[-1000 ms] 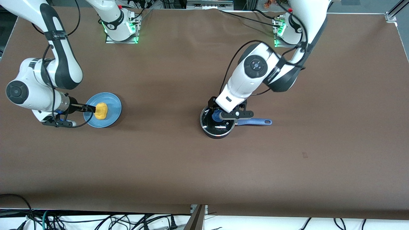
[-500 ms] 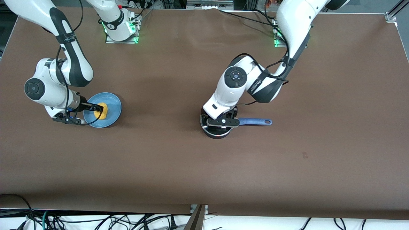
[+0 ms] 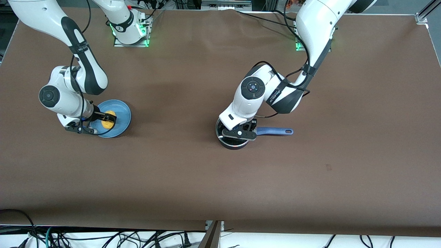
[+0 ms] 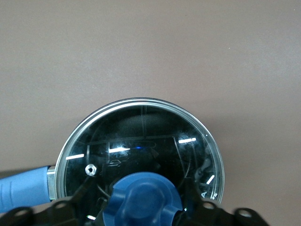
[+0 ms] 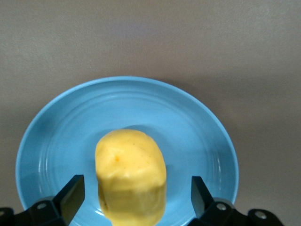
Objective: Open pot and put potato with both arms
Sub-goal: 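Grasp the potato with the right gripper while the left gripper grasps the knob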
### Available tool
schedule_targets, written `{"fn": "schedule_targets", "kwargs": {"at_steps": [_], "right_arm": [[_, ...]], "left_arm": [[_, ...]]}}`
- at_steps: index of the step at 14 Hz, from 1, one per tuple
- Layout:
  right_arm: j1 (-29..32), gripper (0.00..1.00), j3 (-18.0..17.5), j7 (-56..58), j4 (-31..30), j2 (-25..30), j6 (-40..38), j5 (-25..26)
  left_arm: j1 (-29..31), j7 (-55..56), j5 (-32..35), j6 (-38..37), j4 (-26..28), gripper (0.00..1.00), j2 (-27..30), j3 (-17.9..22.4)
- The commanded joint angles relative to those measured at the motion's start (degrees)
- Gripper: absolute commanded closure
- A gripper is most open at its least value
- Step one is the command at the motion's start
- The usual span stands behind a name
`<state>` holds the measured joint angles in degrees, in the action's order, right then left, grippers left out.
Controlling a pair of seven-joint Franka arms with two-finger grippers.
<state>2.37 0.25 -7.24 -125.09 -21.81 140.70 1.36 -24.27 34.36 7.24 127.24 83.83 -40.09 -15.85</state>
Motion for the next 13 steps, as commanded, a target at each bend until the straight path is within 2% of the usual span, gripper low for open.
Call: {"fn": "schedule_targets", "kwargs": {"at_steps": [1,2,3,4,5,7,11,13], "right_arm": [[0.4,0.0,-1.0,-0.6,-0.9,0.3,1.4,-0.7],[0.4,0.1,-1.0,-0.6,-0.9,0.2,1.4,-0.7],[0.4,0.31,-1.1,-0.6,-0.9,0.2,1.3,-0.7],[0.4,0.45,-1.1,-0.6,-0.9,0.1,1.3,-0.7],[0.4,0.51,-1.1,-0.6,-0.9,0.0,1.3,-0.7],[0.4,0.52,-1.1,-0.6,-0.9,-0.1,1.3,-0.7],[0.3,0.54,-1.7,-0.6,-0.5,0.0,0.8,-0.7],[0.3,0.54,-1.8,0.1,0.2,0.7,0.6,-0.7]], "left_arm": [[-0.6,-1.1,0.9,-0.9,-1.4,0.24,-0.9,0.6],[-0.5,-1.3,1.1,-0.9,-1.4,0.27,-1.0,0.6],[-0.5,-1.4,1.3,-0.9,-1.4,0.35,-1.0,0.6],[-0.5,-1.5,1.3,-0.9,-1.4,0.52,-0.9,0.6],[-0.5,-1.3,1.3,-1.0,-1.4,0.66,-0.8,0.6],[-0.3,-1.4,1.3,-1.5,-1.4,1.0,-0.3,0.5],[0.3,-1.7,0.2,-3.7,-1.5,1.0,2.4,0.4],[0.4,-1.6,-0.7,-5.9,-1.2,1.0,5.4,0.4]]}}
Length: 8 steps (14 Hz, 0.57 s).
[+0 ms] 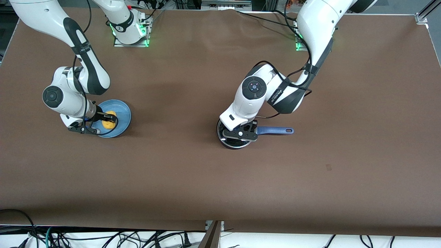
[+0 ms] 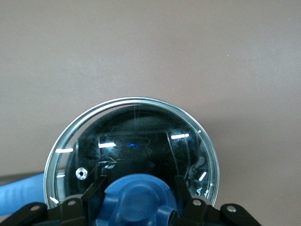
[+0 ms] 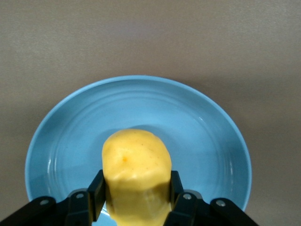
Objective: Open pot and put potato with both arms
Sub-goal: 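Grasp the potato with the right gripper while the left gripper grasps the knob, then lift the lid with the left gripper while the right gripper lifts the potato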
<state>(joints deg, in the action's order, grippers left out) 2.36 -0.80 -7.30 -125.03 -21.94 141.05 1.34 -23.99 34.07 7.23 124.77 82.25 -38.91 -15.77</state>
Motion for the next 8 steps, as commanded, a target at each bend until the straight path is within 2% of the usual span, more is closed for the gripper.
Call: {"fn": "schedule_targets", "kwargs": {"at_steps": [1,4,5,7,8], "right_arm": [[0.3,0.54,-1.0,0.5,1.2,1.5,-1.3,-0.5],[0.3,0.54,-4.5,-1.7,8.9,2.2,-12.5,-0.6],[0.3,0.54,-6.9,-4.4,12.6,2.1,-16.6,-0.7],[-0.9,0.54,-13.2,-13.1,21.2,1.0,-23.9,-0.6],[-3.0,0.54,-13.8,-17.8,25.1,-0.9,-25.8,-0.6]], "left_arm": [[1.0,-1.4,-0.9,-4.8,2.0,1.0,6.4,0.0],[4.2,-1.8,-0.9,-6.5,9.0,1.0,14.1,-0.1],[5.4,-4.2,-0.9,-8.9,10.7,1.0,16.8,-0.1],[10.4,-14.3,-1.3,-13.4,13.0,1.0,20.8,-0.1],[12.7,-19.9,-4.2,-13.6,16.2,1.0,24.0,0.0]]}}
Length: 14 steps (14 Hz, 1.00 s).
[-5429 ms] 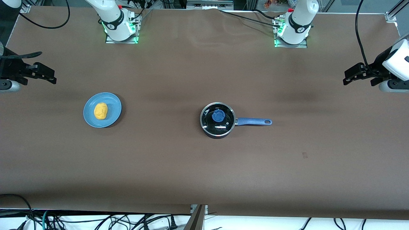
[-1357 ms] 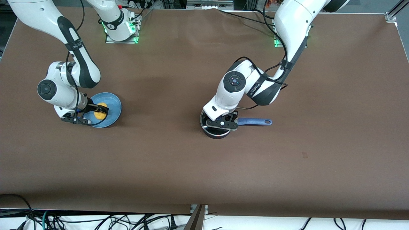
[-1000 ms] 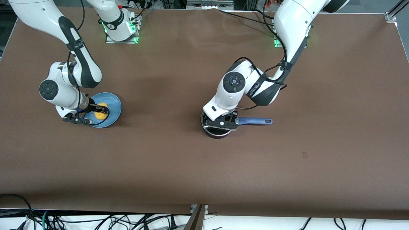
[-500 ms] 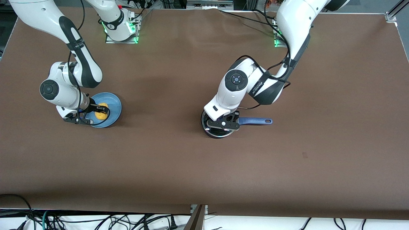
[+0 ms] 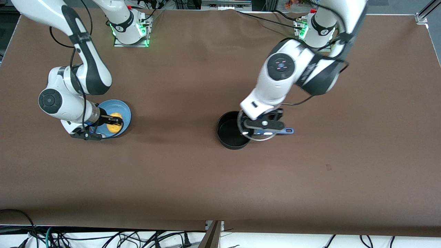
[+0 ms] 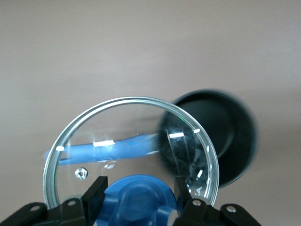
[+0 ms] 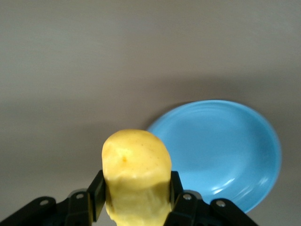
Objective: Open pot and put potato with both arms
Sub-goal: 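Lift the lid with the left gripper while the right gripper lifts the potato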
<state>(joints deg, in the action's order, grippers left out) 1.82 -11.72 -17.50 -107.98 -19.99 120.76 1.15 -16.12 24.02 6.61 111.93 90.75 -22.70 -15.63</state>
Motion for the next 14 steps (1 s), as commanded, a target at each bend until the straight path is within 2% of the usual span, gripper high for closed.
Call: {"fn": "schedule_targets", "kwargs": {"at_steps": [1,3,6,8,11,14], "right_arm": [[-5.4,0.54,-3.0,-11.8,10.9,-4.0,-6.3,-0.5],[-11.8,0.53,-3.0,-20.5,14.7,-6.0,-6.1,-0.5],[-20.0,0.53,-2.9,-33.2,22.7,-11.5,-5.7,-0.2],[-23.6,0.53,-2.9,-37.8,28.6,-15.5,-5.1,-0.3],[-29.1,0.53,-2.9,-42.1,30.7,-19.5,2.4,-0.1],[-31.9,0.53,-2.9,-43.5,30.8,-22.8,11.3,0.0]], "left_arm": [[7.6,-14.5,-5.3,-0.8,11.3,1.0,11.3,-0.1],[14.2,-24.9,-6.1,-0.8,16.7,1.0,15.7,-0.2],[22.8,-38.9,-6.9,0.6,22.2,1.0,16.8,0.0],[26.4,-44.7,-7.6,6.9,27.6,1.0,16.8,0.0],[30.6,-51.0,-7.5,22.6,36.1,1.0,14.8,0.0],[31.3,-53.2,-7.4,31.1,36.3,1.0,8.4,0.2]]}}
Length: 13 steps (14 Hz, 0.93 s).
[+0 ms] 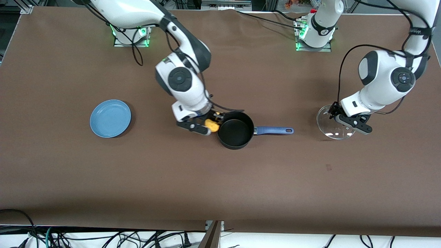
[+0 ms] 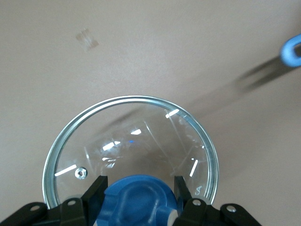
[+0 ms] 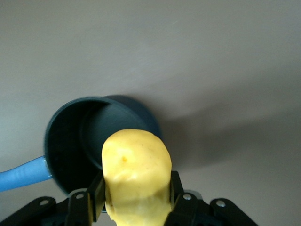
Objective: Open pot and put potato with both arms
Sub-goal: 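Drop the potato into the pot while the left gripper lowers the lid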
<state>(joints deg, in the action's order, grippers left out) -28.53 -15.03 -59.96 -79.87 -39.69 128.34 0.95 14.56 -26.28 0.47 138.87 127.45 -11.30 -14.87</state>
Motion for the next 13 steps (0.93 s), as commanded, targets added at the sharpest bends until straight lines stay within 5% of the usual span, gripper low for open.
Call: {"fn": "schedule_targets", "kwargs": {"at_steps": [1,7,8,9,10,11,12,13], "right_arm": [[-2.0,0.53,0.5,-0.9,2.7,-3.8,6.2,0.3],[-4.7,0.53,0.5,-1.0,2.7,-7.5,11.4,0.4],[-5.0,0.53,0.7,-0.9,2.7,-7.6,11.9,0.5],[-5.0,0.52,0.7,-0.7,2.7,-7.9,12.2,0.5],[-5.0,0.49,0.8,-0.7,2.7,-8.0,12.3,0.5],[-5.0,0.16,0.8,-1.0,2.7,-8.2,12.3,0.5],[-5.0,0.0,0.9,-0.7,2.8,-8.0,12.3,0.5],[-4.4,0.0,0.9,-0.2,3.1,-7.6,11.9,0.5]], "left_arm": [[0.6,-2.9,-1.5,6.6,-0.7,1.0,-5.2,-0.6],[-2.3,-2.5,-7.1,9.7,-8.1,1.0,-15.3,2.2],[-2.6,-2.1,-7.1,9.7,-9.0,0.92,-15.9,2.4],[-2.9,-2.1,-7.1,9.7,-9.1,0.28,-15.9,2.5],[-2.9,-2.0,-7.8,9.7,-9.2,0.0,-15.3,2.9],[-2.8,-2.0,-8.6,9.7,-9.2,0.0,-14.1,3.1],[-2.8,-2.1,-8.6,9.6,-9.2,0.0,-12.8,3.1],[-2.8,-2.1,-8.5,8.7,-9.0,0.0,-10.8,3.1]]}}
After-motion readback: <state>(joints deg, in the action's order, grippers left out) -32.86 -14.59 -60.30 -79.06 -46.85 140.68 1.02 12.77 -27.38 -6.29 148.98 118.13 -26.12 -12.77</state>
